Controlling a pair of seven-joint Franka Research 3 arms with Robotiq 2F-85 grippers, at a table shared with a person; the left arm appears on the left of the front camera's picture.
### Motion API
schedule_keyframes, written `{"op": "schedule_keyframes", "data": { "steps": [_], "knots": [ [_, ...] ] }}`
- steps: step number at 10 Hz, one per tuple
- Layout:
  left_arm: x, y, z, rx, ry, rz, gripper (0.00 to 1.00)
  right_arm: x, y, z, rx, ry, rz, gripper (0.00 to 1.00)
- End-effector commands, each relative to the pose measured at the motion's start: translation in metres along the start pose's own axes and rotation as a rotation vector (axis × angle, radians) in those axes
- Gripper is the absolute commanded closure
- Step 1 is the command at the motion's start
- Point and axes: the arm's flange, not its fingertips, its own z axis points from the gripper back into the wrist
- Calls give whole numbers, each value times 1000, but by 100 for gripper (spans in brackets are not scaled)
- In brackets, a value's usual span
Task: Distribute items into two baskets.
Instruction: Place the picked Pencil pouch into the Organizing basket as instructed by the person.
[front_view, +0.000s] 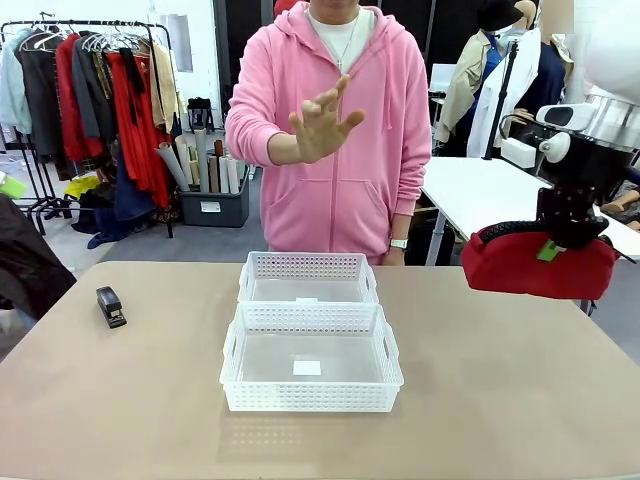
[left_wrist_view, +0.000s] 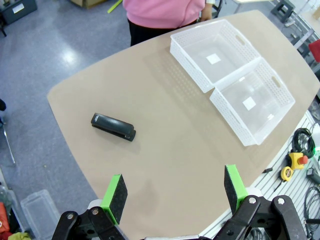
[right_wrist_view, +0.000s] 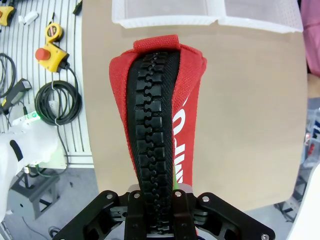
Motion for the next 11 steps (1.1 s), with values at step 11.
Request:
{"op": "schedule_keyframes", "data": {
  "steps": [11],
  "knots": [
    [0,0,0,-14,-13,-3,0,-1,3,2,-5,-6,-1,100]
  ]
}}
